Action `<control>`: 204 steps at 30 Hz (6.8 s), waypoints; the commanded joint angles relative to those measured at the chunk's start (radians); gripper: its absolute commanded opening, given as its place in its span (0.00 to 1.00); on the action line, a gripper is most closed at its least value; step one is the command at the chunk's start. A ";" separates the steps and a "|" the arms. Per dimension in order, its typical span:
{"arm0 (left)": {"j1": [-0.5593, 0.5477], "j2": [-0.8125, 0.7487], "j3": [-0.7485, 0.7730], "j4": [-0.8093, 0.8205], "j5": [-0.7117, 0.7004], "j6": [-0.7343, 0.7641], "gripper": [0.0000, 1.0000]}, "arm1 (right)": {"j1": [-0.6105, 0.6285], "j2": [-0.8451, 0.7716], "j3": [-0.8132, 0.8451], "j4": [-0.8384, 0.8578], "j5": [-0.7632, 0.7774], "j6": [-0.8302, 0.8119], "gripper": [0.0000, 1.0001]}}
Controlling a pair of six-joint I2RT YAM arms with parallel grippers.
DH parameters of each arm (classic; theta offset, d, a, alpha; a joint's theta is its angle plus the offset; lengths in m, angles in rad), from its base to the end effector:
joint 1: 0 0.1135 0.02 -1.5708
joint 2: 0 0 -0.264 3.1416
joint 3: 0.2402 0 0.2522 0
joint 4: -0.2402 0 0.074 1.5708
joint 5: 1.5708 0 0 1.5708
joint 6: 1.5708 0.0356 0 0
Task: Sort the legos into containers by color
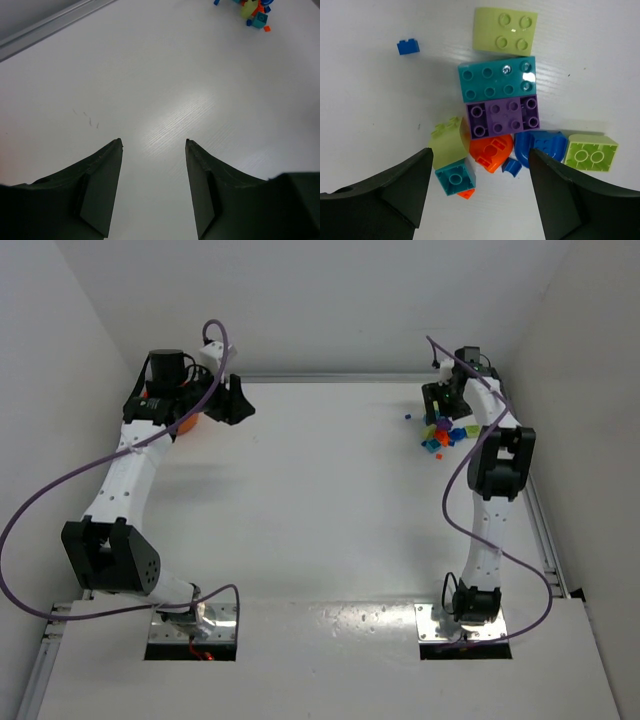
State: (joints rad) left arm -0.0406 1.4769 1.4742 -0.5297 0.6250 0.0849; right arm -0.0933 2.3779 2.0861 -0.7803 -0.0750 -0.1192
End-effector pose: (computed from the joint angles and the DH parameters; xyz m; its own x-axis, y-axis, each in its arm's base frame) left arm 0.3279 -0.0342 0.3835 -0.4598 0.0875 -0.8837 0.5777 0.7852 -0.2229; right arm 0.5129 -0.0453 0.1869 -0.8750 -0.0372 -0.4827 -0.0472 0.9989 0.0085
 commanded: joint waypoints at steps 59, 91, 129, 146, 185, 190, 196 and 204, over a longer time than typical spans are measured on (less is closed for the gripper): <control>0.039 -0.075 -0.179 0.146 0.249 -0.095 0.61 | 0.001 -0.273 -0.158 -0.124 -0.405 -0.160 0.12; -0.151 -0.116 -0.489 0.747 0.518 -0.652 0.66 | 0.521 -0.353 -0.161 -0.559 -1.246 -0.304 0.13; -0.277 -0.129 -0.482 0.806 0.555 -0.726 0.42 | 0.601 -0.315 -0.101 -0.521 -1.198 -0.264 0.14; -0.191 -0.139 -0.443 0.711 0.545 -0.631 0.20 | 0.609 -0.368 -0.164 -0.504 -1.062 -0.243 0.65; 0.303 0.635 0.719 -0.333 -0.308 0.561 0.25 | 0.494 -0.487 -0.299 -0.228 -0.732 -0.037 0.69; 0.303 0.655 0.695 -0.299 -0.308 0.552 0.27 | 0.494 -0.477 -0.299 -0.228 -0.732 -0.037 0.69; 0.292 0.691 0.704 -0.277 -0.326 0.543 0.29 | 0.494 -0.477 -0.299 -0.218 -0.732 -0.028 0.69; 0.274 0.738 0.713 -0.259 -0.364 0.543 0.31 | 0.494 -0.459 -0.299 -0.218 -0.732 -0.028 0.69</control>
State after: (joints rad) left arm 0.2478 2.2044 2.1696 -0.8230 0.2806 0.6395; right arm 0.4061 1.9060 1.7824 -1.0233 -0.8070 -0.1532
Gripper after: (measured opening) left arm 0.314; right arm 0.681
